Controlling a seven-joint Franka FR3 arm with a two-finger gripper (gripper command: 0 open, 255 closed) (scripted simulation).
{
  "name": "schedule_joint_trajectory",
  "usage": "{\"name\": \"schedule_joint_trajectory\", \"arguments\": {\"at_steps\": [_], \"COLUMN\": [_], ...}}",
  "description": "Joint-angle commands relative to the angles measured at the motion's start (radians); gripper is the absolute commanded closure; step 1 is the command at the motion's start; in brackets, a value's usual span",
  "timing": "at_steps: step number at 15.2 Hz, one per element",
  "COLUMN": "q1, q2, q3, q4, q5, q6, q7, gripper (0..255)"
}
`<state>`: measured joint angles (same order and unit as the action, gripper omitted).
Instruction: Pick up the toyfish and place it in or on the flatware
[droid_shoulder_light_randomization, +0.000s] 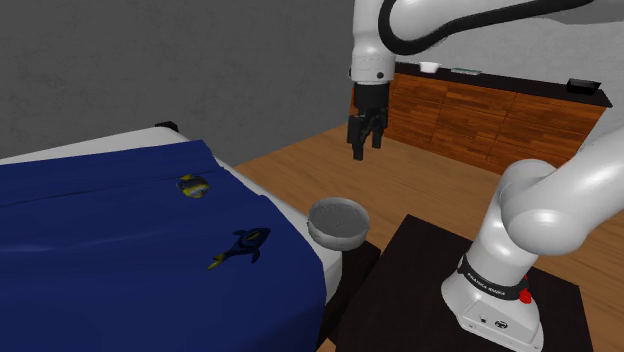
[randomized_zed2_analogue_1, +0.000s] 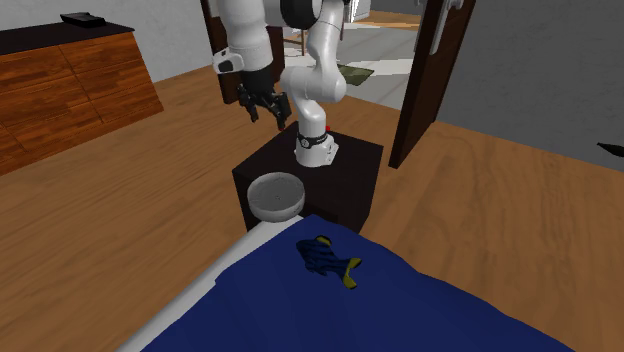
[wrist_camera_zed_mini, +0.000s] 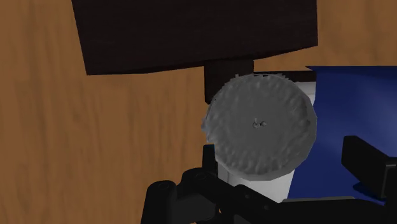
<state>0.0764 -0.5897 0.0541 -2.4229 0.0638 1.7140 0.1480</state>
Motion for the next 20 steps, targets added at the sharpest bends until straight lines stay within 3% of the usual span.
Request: {"name": "schedule_joint_trajectory", "arguments": {"at_steps": [1,11,20], "q1": [0.014,0.062,0.107], "q2": [0.061,0.388,0.71], "q3": [0.025,0.119,0.174], "q4": [0.006,0.125,0.339], "q5": [0.024,0.084,0.069], "q6": [0.06,0.294,0.43], "q7": [0.03,0.142,0.247], "gripper": [0,0,0]}}
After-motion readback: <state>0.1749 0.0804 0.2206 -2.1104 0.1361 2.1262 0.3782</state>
